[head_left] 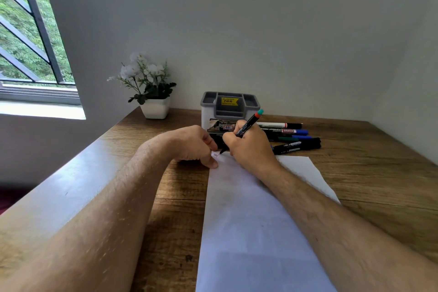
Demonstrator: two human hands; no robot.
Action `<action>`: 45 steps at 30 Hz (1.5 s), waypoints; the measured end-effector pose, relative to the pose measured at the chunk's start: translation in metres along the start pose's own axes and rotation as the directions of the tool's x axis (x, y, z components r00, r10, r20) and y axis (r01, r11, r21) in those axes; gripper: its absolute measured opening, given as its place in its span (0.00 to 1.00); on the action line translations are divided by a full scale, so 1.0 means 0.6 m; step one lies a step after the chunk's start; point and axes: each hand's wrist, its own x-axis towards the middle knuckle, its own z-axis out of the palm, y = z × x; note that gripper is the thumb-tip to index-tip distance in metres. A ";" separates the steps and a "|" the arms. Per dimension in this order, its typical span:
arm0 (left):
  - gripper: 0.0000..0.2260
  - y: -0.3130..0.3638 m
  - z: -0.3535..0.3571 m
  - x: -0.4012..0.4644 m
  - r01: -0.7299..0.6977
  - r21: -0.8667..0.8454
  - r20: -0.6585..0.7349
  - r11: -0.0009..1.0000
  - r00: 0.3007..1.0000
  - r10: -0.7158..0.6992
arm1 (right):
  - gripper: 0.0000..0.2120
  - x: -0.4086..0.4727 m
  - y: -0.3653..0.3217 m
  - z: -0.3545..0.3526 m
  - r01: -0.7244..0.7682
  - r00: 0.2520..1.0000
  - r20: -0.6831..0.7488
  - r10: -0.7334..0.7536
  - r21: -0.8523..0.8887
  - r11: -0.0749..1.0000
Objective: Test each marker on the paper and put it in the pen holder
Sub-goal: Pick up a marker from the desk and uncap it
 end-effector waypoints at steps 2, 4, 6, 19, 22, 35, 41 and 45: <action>0.22 0.001 0.001 -0.001 0.002 -0.010 0.001 1.000 1.000 -0.002 | 0.15 0.000 0.000 -0.001 -0.014 1.000 -0.008 0.014 0.001 1.000; 0.21 0.002 0.001 -0.002 -0.004 -0.011 0.001 1.000 1.000 0.004 | 0.15 0.000 0.000 -0.002 -0.021 1.000 -0.004 0.021 0.005 1.000; 0.21 0.002 0.001 -0.004 -0.017 0.003 0.002 1.000 1.000 0.017 | 0.15 -0.002 -0.001 -0.002 -0.013 1.000 -0.004 0.013 0.010 1.000; 0.11 0.007 0.016 -0.009 -0.363 -0.828 -0.304 0.428 0.931 0.201 | 0.10 0.005 -0.014 -0.046 -0.093 0.977 -0.111 0.185 0.557 0.825; 0.11 0.012 0.018 -0.015 -0.356 -0.879 -0.298 0.317 0.929 0.218 | 0.10 0.003 -0.018 -0.048 -0.093 0.981 -0.071 0.178 0.637 0.765; 0.05 0.010 0.020 0.012 -0.430 -0.900 -0.434 -0.066 0.900 0.051 | 0.09 -0.004 -0.021 -0.047 0.026 0.996 -0.074 0.041 0.733 0.680; 0.05 0.012 0.021 0.020 -0.429 -0.896 -0.438 -0.118 0.897 0.059 | 0.09 -0.002 -0.019 -0.047 0.031 0.997 -0.069 0.029 0.735 0.677; 0.06 0.015 0.022 0.020 -0.418 -0.903 -0.428 -0.102 0.896 0.115 | 0.07 0.000 -0.017 -0.044 0.036 0.997 -0.071 0.021 0.708 0.706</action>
